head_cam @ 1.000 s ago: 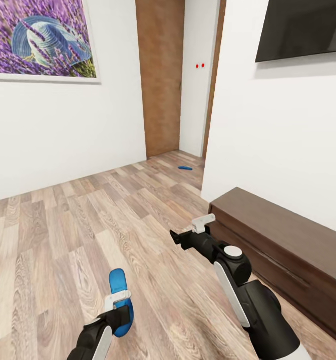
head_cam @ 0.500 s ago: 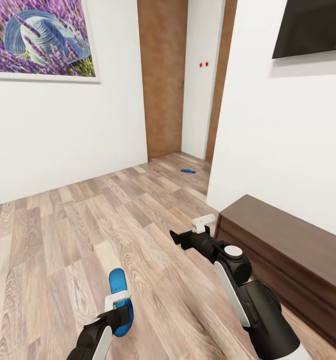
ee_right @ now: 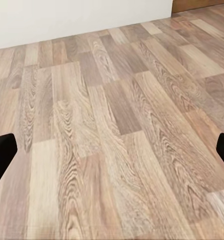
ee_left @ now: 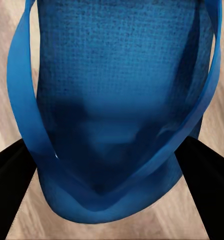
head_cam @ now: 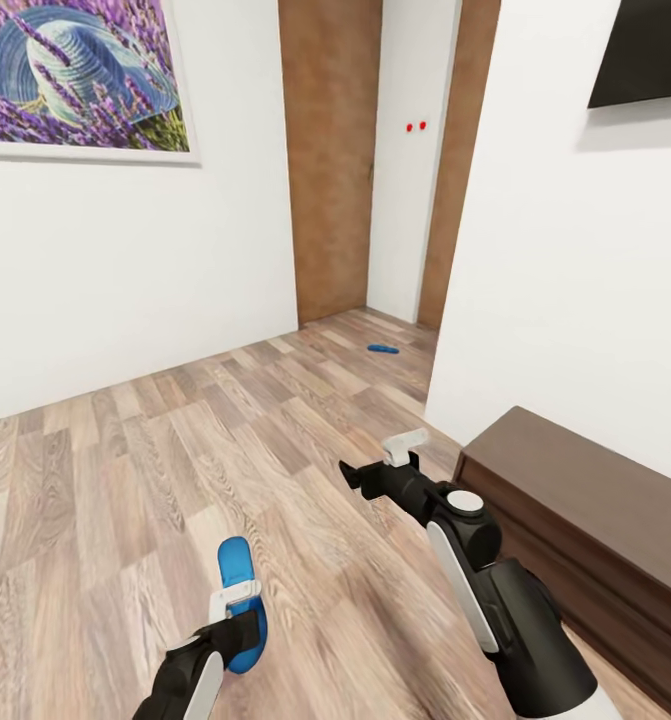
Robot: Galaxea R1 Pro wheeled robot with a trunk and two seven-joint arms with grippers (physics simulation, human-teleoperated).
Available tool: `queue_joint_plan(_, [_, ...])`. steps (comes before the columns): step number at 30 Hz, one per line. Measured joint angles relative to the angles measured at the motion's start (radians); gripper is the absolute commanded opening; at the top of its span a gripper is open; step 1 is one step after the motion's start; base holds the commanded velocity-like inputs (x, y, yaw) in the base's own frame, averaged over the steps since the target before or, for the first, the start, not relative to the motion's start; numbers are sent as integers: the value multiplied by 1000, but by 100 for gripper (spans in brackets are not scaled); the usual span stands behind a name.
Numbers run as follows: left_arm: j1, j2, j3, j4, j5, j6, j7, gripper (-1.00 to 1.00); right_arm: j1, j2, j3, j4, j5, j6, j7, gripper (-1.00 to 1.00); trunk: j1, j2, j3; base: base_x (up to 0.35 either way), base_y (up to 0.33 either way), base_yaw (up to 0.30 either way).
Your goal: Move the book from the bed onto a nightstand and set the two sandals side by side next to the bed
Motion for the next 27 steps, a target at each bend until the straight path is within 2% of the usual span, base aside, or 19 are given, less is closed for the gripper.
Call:
queue_joint_plan(6, [0, 1, 4, 2, -1, 0, -15, -100, -1, 2, -1, -1, -1, 0, -1, 100, 0, 0, 1, 312, 123, 0])
queue_joint_plan(12, [-1, 4, 29, 5, 41, 0, -16, -100, -6, 3, -54, 20, 1, 3, -4, 100, 0, 0, 1, 312, 123, 0])
queue_joint_plan(17, [0, 8, 35, 5, 55, 1, -16, -100, -18, 3, -82, 82, 0, 4, -8, 100, 0, 0, 1, 311, 123, 0])
queue_joint_plan(27, [0, 13, 38, 5, 61, 2, -14, -100, -31, 1, -94, 128, 1, 4, 2, 100, 0, 0, 1, 312, 103, 0])
